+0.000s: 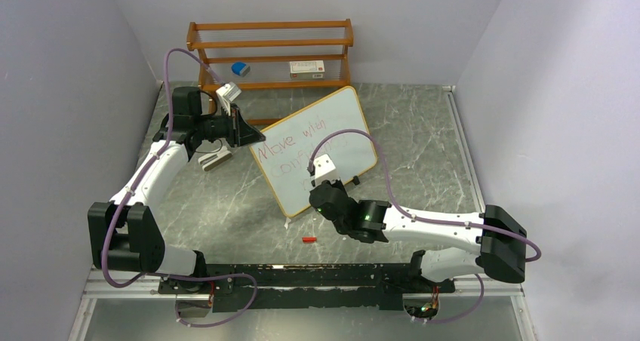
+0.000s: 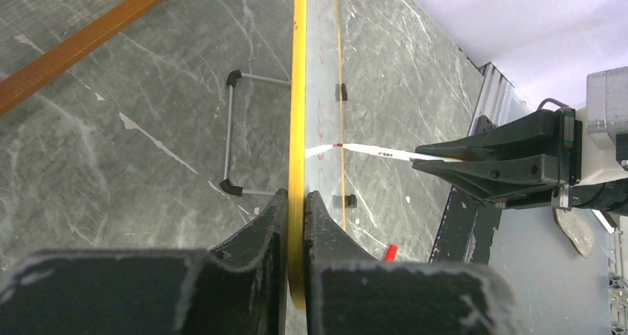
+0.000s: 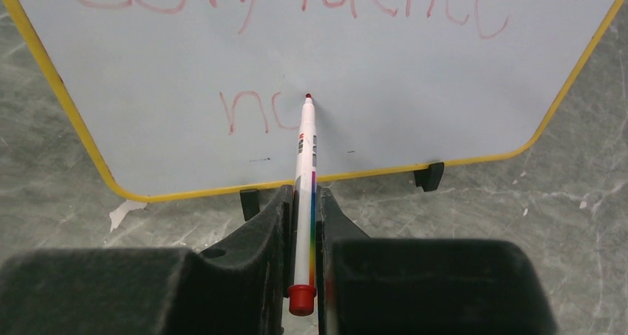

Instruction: Write a sentence on the whiteboard

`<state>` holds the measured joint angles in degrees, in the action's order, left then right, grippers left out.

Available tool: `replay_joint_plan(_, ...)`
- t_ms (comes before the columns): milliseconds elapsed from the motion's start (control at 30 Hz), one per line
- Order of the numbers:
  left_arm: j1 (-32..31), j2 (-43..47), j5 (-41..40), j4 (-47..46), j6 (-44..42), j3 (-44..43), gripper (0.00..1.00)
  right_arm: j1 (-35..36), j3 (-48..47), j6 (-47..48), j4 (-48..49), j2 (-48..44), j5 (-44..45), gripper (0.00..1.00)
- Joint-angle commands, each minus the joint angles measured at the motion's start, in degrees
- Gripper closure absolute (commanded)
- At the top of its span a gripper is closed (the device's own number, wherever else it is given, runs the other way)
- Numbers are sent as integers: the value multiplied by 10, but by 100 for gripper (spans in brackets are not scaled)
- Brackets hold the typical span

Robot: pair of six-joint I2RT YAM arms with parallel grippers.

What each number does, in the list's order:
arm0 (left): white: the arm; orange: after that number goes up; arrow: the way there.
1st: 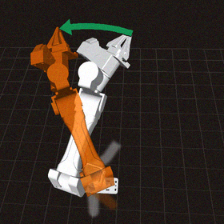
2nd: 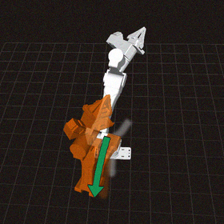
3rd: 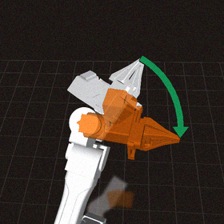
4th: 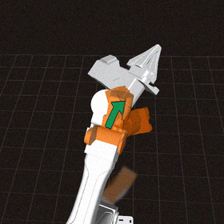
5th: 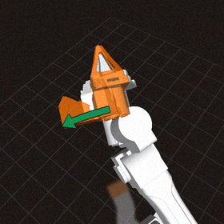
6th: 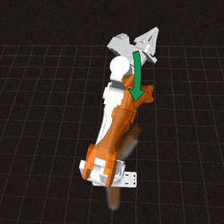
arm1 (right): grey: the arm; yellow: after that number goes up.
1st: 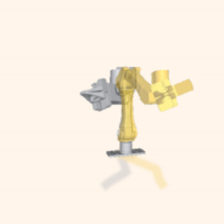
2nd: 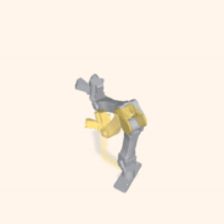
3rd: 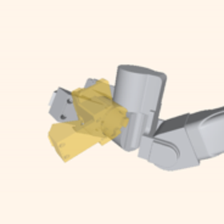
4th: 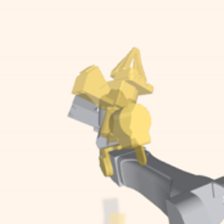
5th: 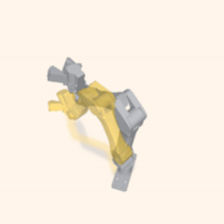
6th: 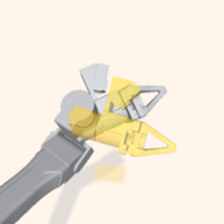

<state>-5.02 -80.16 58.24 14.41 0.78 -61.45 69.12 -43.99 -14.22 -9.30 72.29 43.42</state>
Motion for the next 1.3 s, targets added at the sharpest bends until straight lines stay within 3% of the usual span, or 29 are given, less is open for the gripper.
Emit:
replay_joint_plan(0,-2,-5,-34,14,-38,-1,95,-4,-17,3,39,6,-1,100)
replay_joint_plan(800,-2,-4,-36,15,-39,-2,95,10,-24,-3,14,21,-71,100)
replay_joint_plan(1267,-2,-4,-37,14,-37,0,95,-8,-2,5,-13,-32,-11,100)
